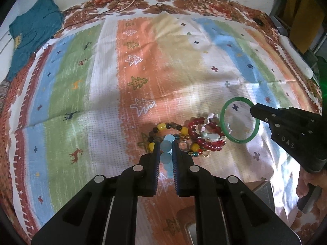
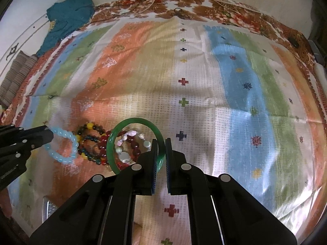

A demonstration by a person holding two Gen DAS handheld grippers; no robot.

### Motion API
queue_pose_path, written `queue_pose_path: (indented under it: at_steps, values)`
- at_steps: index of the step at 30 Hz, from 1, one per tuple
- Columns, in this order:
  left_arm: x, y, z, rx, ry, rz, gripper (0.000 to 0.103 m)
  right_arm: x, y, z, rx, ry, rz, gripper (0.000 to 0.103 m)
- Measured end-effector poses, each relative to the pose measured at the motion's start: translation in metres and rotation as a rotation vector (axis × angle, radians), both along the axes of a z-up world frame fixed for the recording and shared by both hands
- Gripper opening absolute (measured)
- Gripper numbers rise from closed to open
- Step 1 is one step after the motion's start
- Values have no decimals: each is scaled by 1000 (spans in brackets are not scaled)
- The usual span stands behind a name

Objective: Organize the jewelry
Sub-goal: 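Drop the green bangle into the tin with the right gripper while the left gripper carries the blue bracelet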

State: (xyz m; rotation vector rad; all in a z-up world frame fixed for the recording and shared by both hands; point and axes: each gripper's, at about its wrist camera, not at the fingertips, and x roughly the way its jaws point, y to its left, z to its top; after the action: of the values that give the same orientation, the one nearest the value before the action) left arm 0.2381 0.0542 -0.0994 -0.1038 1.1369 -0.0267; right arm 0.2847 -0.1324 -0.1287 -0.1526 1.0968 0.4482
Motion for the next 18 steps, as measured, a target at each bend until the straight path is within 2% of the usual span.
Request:
queue_pose_path:
  at_steps: [18]
  values:
    - [-27, 9, 41, -75, -70, 9, 11, -42, -5, 36, 45, -63, 51, 8]
